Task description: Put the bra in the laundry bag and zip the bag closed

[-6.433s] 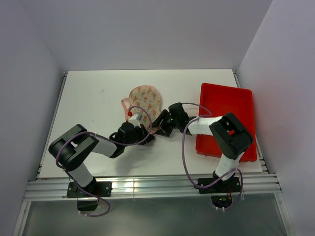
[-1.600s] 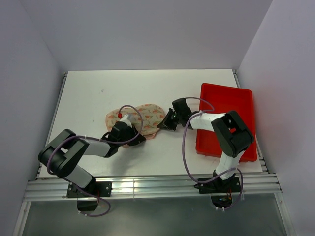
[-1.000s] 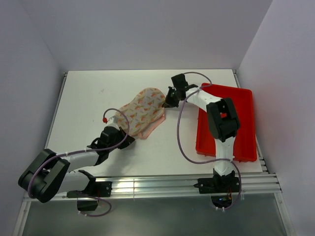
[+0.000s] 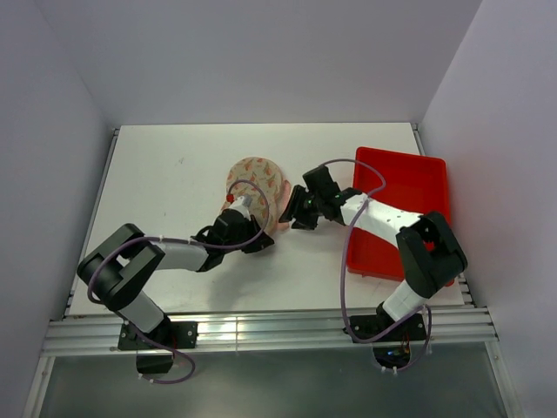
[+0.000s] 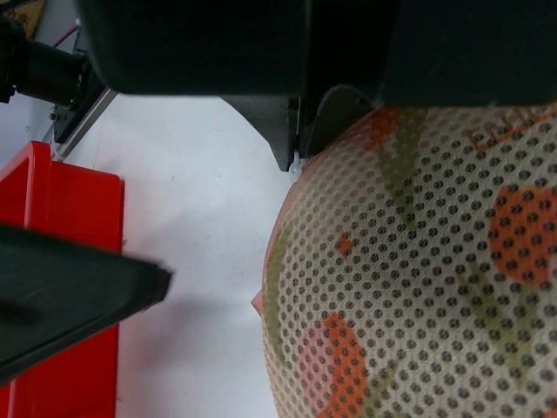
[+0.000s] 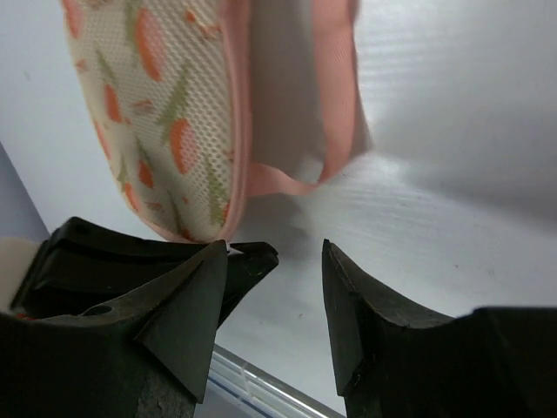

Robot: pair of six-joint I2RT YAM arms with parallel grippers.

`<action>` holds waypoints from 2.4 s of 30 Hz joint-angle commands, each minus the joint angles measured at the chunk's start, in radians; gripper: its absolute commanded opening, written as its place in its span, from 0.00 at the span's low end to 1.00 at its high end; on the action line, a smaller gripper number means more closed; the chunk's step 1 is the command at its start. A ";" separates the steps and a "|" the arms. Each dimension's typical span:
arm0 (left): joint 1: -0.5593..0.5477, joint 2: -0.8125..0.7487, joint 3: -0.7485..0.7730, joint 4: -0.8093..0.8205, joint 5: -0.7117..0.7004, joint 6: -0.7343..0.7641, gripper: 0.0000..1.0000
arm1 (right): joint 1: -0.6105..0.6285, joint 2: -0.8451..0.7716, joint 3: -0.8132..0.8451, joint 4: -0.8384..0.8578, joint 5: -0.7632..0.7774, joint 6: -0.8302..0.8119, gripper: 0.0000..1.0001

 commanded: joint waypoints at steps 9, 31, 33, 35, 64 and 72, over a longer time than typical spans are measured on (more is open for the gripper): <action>-0.022 0.030 0.048 0.053 0.070 0.046 0.00 | 0.033 -0.006 -0.165 0.334 0.004 0.272 0.58; -0.022 0.023 0.023 0.048 0.079 0.051 0.00 | 0.079 0.123 -0.204 0.478 -0.021 0.381 0.46; -0.022 0.014 0.008 0.048 0.071 0.048 0.00 | 0.079 0.131 -0.192 0.467 -0.010 0.375 0.38; -0.022 -0.003 -0.020 0.048 0.065 0.042 0.00 | 0.077 0.134 -0.184 0.463 -0.004 0.373 0.32; 0.078 -0.359 -0.317 -0.142 -0.197 -0.047 0.00 | -0.090 0.307 0.245 0.081 -0.080 -0.159 0.00; 0.122 -0.468 -0.359 -0.199 -0.214 -0.049 0.00 | -0.108 0.398 0.474 -0.088 -0.021 -0.241 0.04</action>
